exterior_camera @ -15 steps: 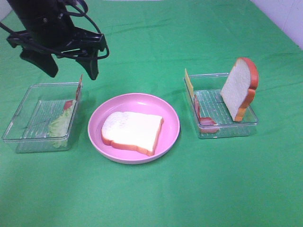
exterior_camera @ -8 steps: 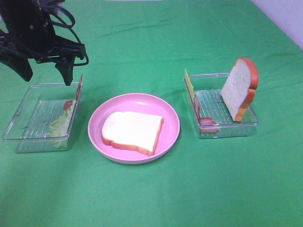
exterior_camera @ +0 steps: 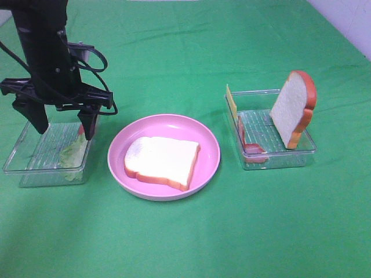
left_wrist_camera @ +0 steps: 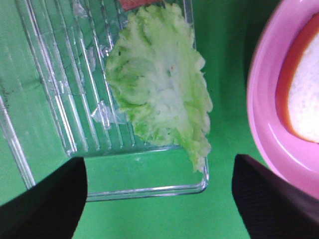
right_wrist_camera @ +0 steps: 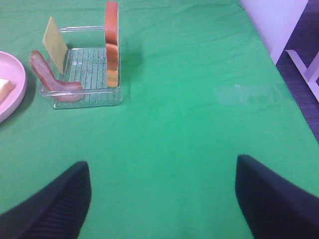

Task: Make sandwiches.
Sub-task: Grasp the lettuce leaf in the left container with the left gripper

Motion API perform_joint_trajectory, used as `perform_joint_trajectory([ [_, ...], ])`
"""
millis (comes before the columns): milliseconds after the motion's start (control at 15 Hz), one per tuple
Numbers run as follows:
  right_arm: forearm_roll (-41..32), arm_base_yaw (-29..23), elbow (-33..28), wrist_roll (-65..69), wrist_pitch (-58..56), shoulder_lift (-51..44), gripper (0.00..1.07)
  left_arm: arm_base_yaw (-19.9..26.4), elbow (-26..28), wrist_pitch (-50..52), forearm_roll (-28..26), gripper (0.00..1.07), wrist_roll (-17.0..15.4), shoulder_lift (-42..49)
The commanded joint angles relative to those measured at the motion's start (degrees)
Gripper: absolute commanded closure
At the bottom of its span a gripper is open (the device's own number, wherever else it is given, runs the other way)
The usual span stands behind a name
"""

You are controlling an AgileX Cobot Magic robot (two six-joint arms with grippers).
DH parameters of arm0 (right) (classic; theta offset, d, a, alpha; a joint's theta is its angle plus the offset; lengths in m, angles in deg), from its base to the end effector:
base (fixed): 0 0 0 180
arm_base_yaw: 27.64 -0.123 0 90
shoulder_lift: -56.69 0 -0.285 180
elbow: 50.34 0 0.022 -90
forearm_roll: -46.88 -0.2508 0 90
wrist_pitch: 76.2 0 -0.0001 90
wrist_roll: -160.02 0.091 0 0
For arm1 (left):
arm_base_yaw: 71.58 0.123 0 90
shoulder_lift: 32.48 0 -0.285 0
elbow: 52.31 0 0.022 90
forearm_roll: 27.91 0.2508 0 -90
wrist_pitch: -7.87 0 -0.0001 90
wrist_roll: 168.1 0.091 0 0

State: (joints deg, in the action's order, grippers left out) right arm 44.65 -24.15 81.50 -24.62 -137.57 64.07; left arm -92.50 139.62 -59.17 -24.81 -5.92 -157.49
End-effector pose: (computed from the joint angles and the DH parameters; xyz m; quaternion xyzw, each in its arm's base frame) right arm -0.0070 0.0035 0.2784 -0.0095 0.8520 -0.0177 0.5231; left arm 0.3777 -0.1395 0.1875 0.0376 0.9990 0.0238 0.0073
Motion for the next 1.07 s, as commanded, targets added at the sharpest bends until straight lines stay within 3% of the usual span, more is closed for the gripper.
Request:
perform_joint_trajectory([
  [67, 0.2, 0.2, -0.2, 0.6, 0.7, -0.7, 0.32, -0.3, 0.2, 2.6, -0.5, 0.35, 0.1, -1.9],
  [467, 0.2, 0.2, -0.2, 0.6, 0.7, -0.7, 0.32, -0.3, 0.4, 6.6, -1.5, 0.51, 0.1, -4.1],
  [600, 0.2, 0.2, -0.2, 0.6, 0.7, -0.7, 0.32, -0.3, 0.4, 8.2, -1.5, 0.66, 0.1, -4.5],
  [933, 0.2, 0.2, -0.2, 0.6, 0.7, -0.7, 0.32, -0.3, 0.4, 8.3, -1.5, 0.82, 0.1, -4.5],
  [1067, 0.2, 0.2, -0.2, 0.6, 0.7, -0.7, 0.32, -0.3, 0.4, 8.3, -1.5, 0.95, 0.1, -4.5],
])
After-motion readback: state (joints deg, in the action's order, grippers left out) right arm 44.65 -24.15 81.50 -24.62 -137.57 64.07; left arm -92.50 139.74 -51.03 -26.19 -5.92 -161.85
